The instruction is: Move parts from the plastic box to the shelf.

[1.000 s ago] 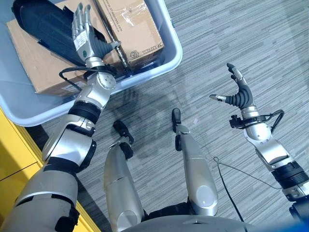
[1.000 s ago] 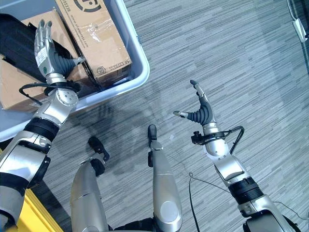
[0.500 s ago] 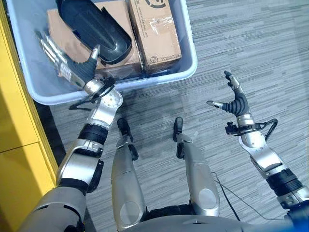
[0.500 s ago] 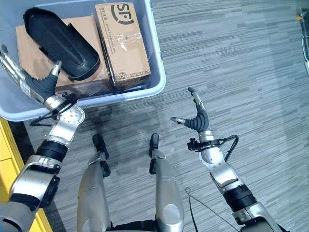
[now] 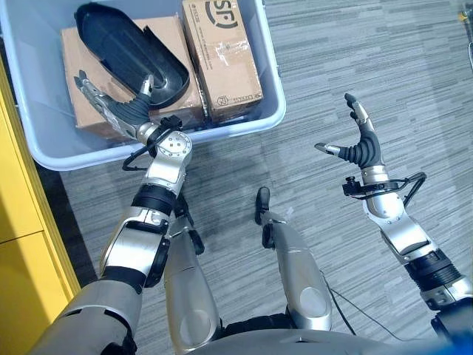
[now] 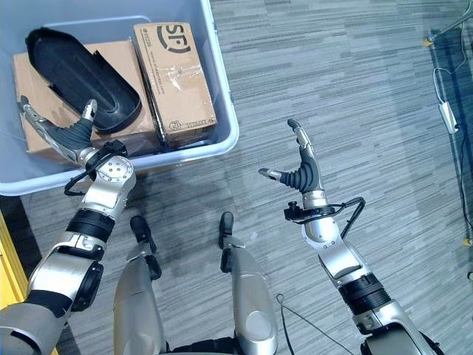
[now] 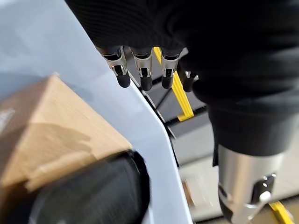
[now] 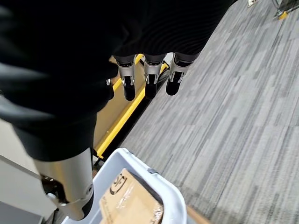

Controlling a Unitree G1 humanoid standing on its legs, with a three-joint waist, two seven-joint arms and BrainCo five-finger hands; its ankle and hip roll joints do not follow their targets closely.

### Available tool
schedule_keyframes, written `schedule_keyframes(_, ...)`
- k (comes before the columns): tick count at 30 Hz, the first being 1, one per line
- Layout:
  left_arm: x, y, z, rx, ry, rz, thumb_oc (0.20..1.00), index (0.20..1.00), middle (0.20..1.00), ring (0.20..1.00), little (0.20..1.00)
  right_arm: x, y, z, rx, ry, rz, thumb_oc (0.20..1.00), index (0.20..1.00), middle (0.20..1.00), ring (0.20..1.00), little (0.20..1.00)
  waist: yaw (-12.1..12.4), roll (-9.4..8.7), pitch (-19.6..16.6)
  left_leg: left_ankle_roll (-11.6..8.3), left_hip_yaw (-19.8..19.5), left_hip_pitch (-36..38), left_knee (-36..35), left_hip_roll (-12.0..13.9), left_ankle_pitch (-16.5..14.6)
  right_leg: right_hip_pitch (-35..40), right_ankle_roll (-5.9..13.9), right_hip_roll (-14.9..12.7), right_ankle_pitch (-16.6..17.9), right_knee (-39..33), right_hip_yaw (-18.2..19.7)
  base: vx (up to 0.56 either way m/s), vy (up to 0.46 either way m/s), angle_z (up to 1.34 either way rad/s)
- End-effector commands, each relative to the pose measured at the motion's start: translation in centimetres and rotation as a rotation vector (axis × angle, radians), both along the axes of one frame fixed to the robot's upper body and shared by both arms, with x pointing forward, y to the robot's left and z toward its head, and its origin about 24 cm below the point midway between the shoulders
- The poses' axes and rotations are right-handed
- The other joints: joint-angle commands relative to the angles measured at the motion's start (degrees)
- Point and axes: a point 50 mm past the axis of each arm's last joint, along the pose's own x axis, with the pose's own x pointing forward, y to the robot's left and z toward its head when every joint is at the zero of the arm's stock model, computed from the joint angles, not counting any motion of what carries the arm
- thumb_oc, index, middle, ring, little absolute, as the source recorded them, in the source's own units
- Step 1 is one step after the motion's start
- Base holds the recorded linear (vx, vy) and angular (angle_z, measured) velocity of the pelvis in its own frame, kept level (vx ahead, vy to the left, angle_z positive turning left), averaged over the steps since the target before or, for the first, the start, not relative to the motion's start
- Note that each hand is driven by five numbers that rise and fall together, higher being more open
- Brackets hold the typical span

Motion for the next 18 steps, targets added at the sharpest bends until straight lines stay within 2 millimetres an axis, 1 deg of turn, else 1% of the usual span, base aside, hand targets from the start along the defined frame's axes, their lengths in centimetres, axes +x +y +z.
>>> schedule_keyframes(1, 0.3, -1.2, 0.9, 0.113, -0.017, -0.139, 1.000, 1.000, 1.000, 1.000, 1.000, -1.5, 0.3, 3.9, 0.049, -0.195, 0.113, 1.000, 1.000, 1.000, 1.000, 1.000, 2.46, -2.88, -0.01, -1.58, -2.00, 2.85, 4.62, -0.15, -5.36, 4.29, 3.27, -3.26, -6.12, 7.93, -0.80, 0.05, 0.153, -0.02)
schedule_keyframes(2, 0.2, -1.9, 0.3, 0.156, 0.003, -0.171, 1.000, 1.000, 1.000, 1.000, 1.000, -1.8, 0.4, 4.2, 0.060, -0.205, 0.138, 1.000, 1.000, 1.000, 1.000, 1.000, 2.94, -2.96, -0.01, -1.18, -2.33, 3.61, 5.80, -0.47, -6.03, 5.71, 2.94, -3.34, -6.95, 9.16, -0.97, 0.04, 0.112, 0.09)
schedule_keyframes(3, 0.1, -2.0, 0.2, 0.158, 0.006, -0.174, 1.000, 1.000, 1.000, 1.000, 1.000, -1.8, 0.4, 4.2, 0.061, -0.205, 0.140, 1.000, 1.000, 1.000, 1.000, 1.000, 3.05, -2.95, -0.01, -1.10, -2.38, 3.75, 6.08, -0.52, -6.21, 5.98, 2.90, -3.38, -7.14, 9.42, -1.01, 0.11, 0.219, 0.17)
schedule_keyframes(4, -0.4, -2.5, -1.1, 0.231, 0.061, -0.210, 1.000, 1.000, 1.000, 1.000, 1.000, -2.1, 0.4, 4.4, 0.100, -0.187, 0.185, 1.000, 1.000, 1.000, 1.000, 1.000, 4.57, -2.62, -0.01, 0.26, -2.64, 5.84, 8.32, -1.06, -7.69, 9.14, 2.51, -4.18, -9.17, 13.53, -1.80, 0.19, 0.209, 0.13)
schedule_keyframes(5, -0.6, -2.6, -1.6, 0.246, 0.076, -0.203, 1.000, 1.000, 1.000, 1.000, 1.000, -2.1, 0.5, 4.3, 0.115, -0.168, 0.200, 1.000, 1.000, 1.000, 1.000, 1.000, 4.89, -2.45, -0.01, 0.33, -3.03, 7.45, 9.05, -1.32, -9.61, 9.92, 3.24, -4.79, -9.55, 16.81, -1.45, 0.24, 0.286, 0.10)
schedule_keyframes(6, -1.0, -2.4, -2.2, 0.262, 0.092, -0.188, 1.000, 1.000, 1.000, 1.000, 1.000, -2.1, 0.7, 4.1, 0.135, -0.144, 0.222, 1.000, 1.000, 1.000, 1.000, 1.000, 5.27, -1.96, -0.01, 1.16, -2.86, 8.95, 9.51, -1.51, -10.68, 9.55, 3.69, -5.60, -8.04, 21.34, -1.33, 0.22, 0.221, 0.09)
schedule_keyframes(7, -1.3, -2.0, -2.8, 0.262, 0.113, -0.174, 1.000, 1.000, 1.000, 1.000, 1.000, -2.1, 1.2, 3.7, 0.152, -0.119, 0.250, 1.000, 1.000, 1.000, 1.000, 1.000, 5.43, -1.20, -0.01, 2.02, -2.71, 10.81, 9.46, -1.44, -11.45, 8.06, 4.24, -6.27, -5.72, 27.11, -0.63, 0.21, 0.192, 0.04)
schedule_keyframes(8, -1.8, -1.9, -3.5, 0.257, 0.123, -0.168, 1.000, 1.000, 1.000, 1.000, 1.000, -2.2, 1.6, 3.3, 0.163, -0.100, 0.269, 1.000, 1.000, 1.000, 1.000, 1.000, 5.45, -0.81, -0.01, 2.42, -2.84, 12.42, 9.04, -1.67, -11.66, 7.09, 4.66, -6.23, -4.65, 28.61, 0.53, 0.16, 0.078, -0.14)
schedule_keyframes(9, -2.2, -1.9, -4.0, 0.255, 0.122, -0.163, 1.000, 1.000, 1.000, 1.000, 1.000, -2.4, 1.8, 2.9, 0.166, -0.090, 0.281, 1.000, 1.000, 1.000, 1.000, 1.000, 5.39, -0.40, -0.01, 2.99, -2.59, 13.24, 7.81, -1.59, -10.35, 6.01, 4.36, -5.69, -2.14, 27.03, 0.86, 0.20, -0.112, -0.33)
schedule_keyframes(10, -2.8, -2.0, -4.4, 0.268, 0.114, -0.150, 1.000, 1.000, 1.000, 1.000, 1.000, -2.7, 2.2, 2.3, 0.166, -0.081, 0.300, 1.000, 1.000, 1.000, 1.000, 1.000, 5.01, -0.30, -0.01, 2.82, -3.37, 14.50, 6.81, -2.17, -10.52, 6.65, 4.86, -5.04, -1.13, 21.04, 1.54, 0.20, -0.320, -0.26)
schedule_keyframes(11, -2.7, -2.1, -3.9, 0.281, 0.090, -0.151, 1.000, 1.000, 1.000, 1.000, 1.000, -2.6, 2.6, 2.2, 0.150, -0.093, 0.307, 1.000, 1.000, 1.000, 1.000, 1.000, 3.81, -0.94, -0.01, 2.55, -4.37, 14.96, 6.13, -3.35, -11.78, 6.57, 5.95, -4.76, 1.75, 8.14, 3.05, 0.33, -0.457, 0.01)
schedule_keyframes(12, -2.2, -2.4, -3.1, 0.285, 0.079, -0.179, 1.000, 1.000, 1.000, 1.000, 1.000, -2.3, 3.3, 2.1, 0.138, -0.096, 0.318, 1.000, 1.000, 1.000, 1.000, 1.000, 2.09, -0.99, -0.01, 3.15, -6.33, 14.90, 6.56, -4.40, -15.14, 3.55, 7.40, -4.63, 8.18, 2.45, 6.99, 0.22, -0.680, 0.94)
schedule_keyframes(13, -1.3, -3.0, -1.3, 0.317, 0.053, -0.211, 1.000, 1.000, 1.000, 1.000, 1.000, -1.7, 3.4, 2.1, 0.147, -0.094, 0.299, 1.000, 1.000, 1.000, 1.000, 1.000, 1.58, -1.49, -0.01, 3.41, -8.58, 11.52, 6.99, -5.57, -14.07, 4.11, 7.56, -3.13, 4.88, -2.06, 7.96, 0.13, -0.676, 1.76)
schedule_keyframes(14, -1.0, -3.2, -0.5, 0.317, 0.031, -0.212, 1.000, 1.000, 1.000, 1.000, 1.000, -1.4, 3.6, 2.3, 0.136, -0.095, 0.299, 1.000, 1.000, 1.000, 1.000, 1.000, 2.02, -1.47, -0.01, 2.41, -8.60, 10.07, 7.07, -4.90, -13.00, 5.91, 6.91, -3.05, 3.48, -3.64, 4.89, -0.02, -0.528, 2.06)
schedule_keyframes(15, -1.0, -3.2, -0.3, 0.317, 0.024, -0.207, 1.000, 1.000, 1.000, 1.000, 1.000, -1.3, 3.7, 2.4, 0.130, -0.099, 0.301, 1.000, 1.000, 1.000, 1.000, 1.000, 2.07, -1.52, -0.01, 2.14, -8.43, 9.65, 6.80, -4.78, -12.39, 5.86, 6.72, -3.14, 3.36, -3.72, 4.34, -0.02, -0.242, 1.51)
schedule_keyframes(16, -0.9, -3.4, 0.4, 0.311, 0.000, -0.181, 1.000, 1.000, 1.000, 1.000, 1.000, -0.8, 4.4, 3.3, 0.093, -0.110, 0.318, 1.000, 1.000, 1.000, 1.000, 1.000, 2.32, -1.03, -0.01, 0.54, -7.27, 9.16, 5.64, -3.17, -10.60, 6.55, 5.92, -2.96, 2.24, -3.95, 2.48, 0.04, -0.036, 0.53)
schedule_keyframes(17, -1.1, -3.2, 0.4, 0.304, -0.005, -0.158, 1.000, 1.000, 1.000, 1.000, 1.000, -0.4, 4.6, 4.4, 0.044, -0.125, 0.336, 1.000, 1.000, 1.000, 1.000, 1.000, 2.52, -0.30, -0.01, -0.98, -5.43, 10.11, 3.95, -1.16, -8.66, 7.56, 5.33, -3.12, 1.20, -3.70, 0.86, 0.05, -0.010, -0.11)
schedule_keyframes(18, -1.1, -3.2, 0.4, 0.302, -0.007, -0.152, 1.000, 1.000, 1.000, 1.000, 1.000, -0.4, 4.6, 4.5, 0.042, -0.125, 0.338, 1.000, 1.000, 1.000, 1.000, 1.000, 2.47, -0.31, -0.01, -1.04, -5.26, 10.05, 3.63, -1.10, -8.16, 7.45, 5.26, -3.24, 1.39, -3.75, 0.74, 0.09, 0.055, -0.57)
